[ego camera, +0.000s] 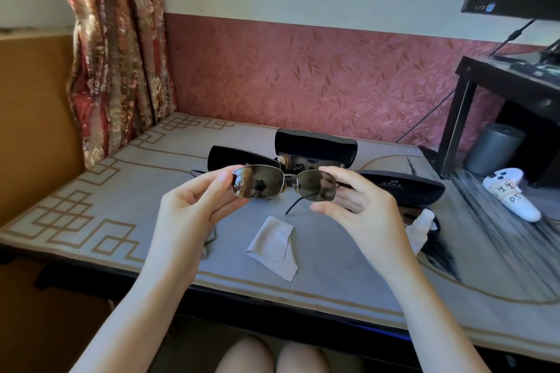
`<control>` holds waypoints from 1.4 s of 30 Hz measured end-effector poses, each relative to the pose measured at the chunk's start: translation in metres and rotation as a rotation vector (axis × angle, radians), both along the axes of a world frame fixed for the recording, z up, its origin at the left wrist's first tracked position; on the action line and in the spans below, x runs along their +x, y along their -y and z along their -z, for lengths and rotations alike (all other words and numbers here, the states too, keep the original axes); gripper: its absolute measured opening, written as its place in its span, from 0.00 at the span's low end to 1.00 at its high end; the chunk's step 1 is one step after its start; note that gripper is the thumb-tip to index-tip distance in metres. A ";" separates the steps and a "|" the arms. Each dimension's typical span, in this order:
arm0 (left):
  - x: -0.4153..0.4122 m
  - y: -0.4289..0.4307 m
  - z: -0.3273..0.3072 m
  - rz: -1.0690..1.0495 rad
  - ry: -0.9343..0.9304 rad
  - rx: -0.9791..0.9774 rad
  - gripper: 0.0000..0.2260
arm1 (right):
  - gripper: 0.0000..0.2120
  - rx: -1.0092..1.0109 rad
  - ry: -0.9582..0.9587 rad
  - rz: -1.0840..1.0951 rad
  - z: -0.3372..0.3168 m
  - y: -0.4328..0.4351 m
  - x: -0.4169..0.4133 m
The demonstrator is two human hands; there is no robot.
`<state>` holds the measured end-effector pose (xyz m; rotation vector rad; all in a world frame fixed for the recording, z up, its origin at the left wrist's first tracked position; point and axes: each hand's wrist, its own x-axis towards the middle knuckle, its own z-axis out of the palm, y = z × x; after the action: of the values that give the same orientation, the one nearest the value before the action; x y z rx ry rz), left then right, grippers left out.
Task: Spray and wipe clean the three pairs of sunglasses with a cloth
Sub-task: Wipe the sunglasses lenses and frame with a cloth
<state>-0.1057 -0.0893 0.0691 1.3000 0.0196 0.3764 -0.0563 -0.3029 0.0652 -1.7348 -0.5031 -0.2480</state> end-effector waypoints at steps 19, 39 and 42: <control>0.009 -0.016 0.011 0.011 -0.067 0.169 0.13 | 0.20 0.132 -0.073 -0.091 0.005 -0.006 0.008; 0.094 -0.099 0.036 -0.146 -0.271 0.704 0.21 | 0.20 -0.006 -0.072 0.091 0.012 -0.067 0.066; 0.106 -0.105 0.039 -0.074 -0.341 0.732 0.24 | 0.20 -0.053 -0.075 0.112 0.019 -0.084 0.078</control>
<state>0.0008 0.0158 0.0300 2.0824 0.2357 0.2218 0.0222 -0.2193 0.0458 -1.8199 -0.3617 -0.2502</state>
